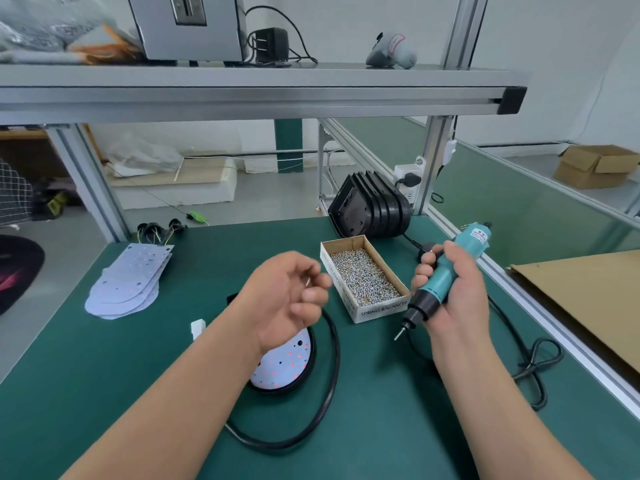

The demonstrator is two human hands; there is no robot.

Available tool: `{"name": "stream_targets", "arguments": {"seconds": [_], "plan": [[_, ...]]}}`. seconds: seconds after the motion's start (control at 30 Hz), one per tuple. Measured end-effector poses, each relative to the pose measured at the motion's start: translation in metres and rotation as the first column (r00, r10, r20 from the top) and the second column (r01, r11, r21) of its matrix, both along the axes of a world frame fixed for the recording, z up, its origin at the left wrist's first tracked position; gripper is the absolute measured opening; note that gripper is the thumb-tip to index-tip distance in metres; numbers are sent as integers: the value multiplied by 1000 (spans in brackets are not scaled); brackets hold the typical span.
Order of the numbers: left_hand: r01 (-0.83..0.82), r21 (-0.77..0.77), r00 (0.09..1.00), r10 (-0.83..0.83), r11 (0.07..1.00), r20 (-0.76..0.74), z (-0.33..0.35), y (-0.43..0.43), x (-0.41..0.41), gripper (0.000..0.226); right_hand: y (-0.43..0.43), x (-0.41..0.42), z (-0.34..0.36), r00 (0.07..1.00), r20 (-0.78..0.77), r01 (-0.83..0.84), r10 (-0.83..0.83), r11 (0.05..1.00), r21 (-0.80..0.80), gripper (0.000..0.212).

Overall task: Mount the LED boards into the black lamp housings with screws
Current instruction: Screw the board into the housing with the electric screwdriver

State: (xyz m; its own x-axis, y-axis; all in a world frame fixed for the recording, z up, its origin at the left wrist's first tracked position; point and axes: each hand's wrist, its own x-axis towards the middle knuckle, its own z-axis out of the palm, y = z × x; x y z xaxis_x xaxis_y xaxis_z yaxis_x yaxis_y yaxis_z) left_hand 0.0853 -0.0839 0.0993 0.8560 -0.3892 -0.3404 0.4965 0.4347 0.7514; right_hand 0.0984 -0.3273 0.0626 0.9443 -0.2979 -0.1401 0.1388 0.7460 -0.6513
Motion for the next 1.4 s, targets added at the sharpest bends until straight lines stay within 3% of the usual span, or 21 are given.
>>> {"name": "stream_targets", "arguments": {"seconds": [0.23,0.43,0.77,1.2,1.33,1.4], "plan": [[-53,65,998,52,996,17,-18,58,-32,12,65,-5,27,989,141,-60,51,996,63,30],[-55,92,993,45,994,106,-28,79,-41,13,107,-2,52,944,315,-155,97,974,166,6],[-13,73,988,1,997,155,-47,80,-47,2,129,-9,39,931,346,-169,112,976,138,10],[43,59,990,-50,997,130,-49,75,-53,24,131,-16,31,927,354,-178,127,977,117,9],[49,77,989,-59,996,138,-49,74,-53,7,134,-17,30,928,343,-186,143,978,98,8],[51,71,988,-61,996,139,-51,75,-53,11,135,-17,30,930,336,-186,146,978,90,8]]}}
